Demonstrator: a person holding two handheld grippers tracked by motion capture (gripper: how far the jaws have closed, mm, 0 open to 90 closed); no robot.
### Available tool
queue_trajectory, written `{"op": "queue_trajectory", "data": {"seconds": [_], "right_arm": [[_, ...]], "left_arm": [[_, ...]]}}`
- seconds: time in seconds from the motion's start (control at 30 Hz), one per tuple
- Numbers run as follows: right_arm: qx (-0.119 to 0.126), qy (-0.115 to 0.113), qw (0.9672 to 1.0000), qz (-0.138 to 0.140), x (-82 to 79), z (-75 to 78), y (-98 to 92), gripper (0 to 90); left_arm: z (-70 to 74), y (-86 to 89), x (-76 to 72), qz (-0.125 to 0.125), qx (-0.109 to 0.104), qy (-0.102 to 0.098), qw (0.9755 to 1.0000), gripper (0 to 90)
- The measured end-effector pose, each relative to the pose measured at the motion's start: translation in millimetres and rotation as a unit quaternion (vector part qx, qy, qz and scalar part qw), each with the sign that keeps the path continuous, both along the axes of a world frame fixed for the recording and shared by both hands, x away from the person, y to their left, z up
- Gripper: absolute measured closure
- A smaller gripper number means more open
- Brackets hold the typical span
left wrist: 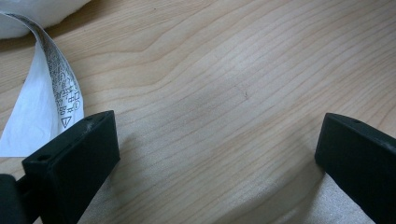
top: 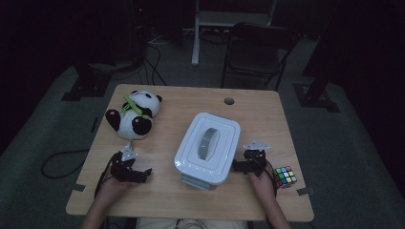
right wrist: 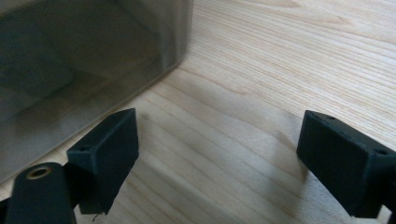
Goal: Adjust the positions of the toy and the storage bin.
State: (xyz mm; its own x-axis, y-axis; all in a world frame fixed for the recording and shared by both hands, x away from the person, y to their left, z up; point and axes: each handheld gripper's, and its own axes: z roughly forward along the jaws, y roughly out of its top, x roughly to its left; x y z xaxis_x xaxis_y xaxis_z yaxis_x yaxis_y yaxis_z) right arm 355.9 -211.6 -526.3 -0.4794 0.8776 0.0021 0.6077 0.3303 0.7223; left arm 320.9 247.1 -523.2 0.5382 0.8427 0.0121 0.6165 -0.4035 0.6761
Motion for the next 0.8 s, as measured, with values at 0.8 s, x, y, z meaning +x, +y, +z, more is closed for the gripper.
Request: {"op": "queue_trajectory", "data": {"seconds": [0.8], "right_arm": [[0.000, 0.000, 1.0000, -0.001, 0.1, 0.0, -0.1, 12.2]], "left_arm": [[74.8, 18.3, 16.0, 0.005, -0.028, -0.057, 0.9980, 1.4]]}}
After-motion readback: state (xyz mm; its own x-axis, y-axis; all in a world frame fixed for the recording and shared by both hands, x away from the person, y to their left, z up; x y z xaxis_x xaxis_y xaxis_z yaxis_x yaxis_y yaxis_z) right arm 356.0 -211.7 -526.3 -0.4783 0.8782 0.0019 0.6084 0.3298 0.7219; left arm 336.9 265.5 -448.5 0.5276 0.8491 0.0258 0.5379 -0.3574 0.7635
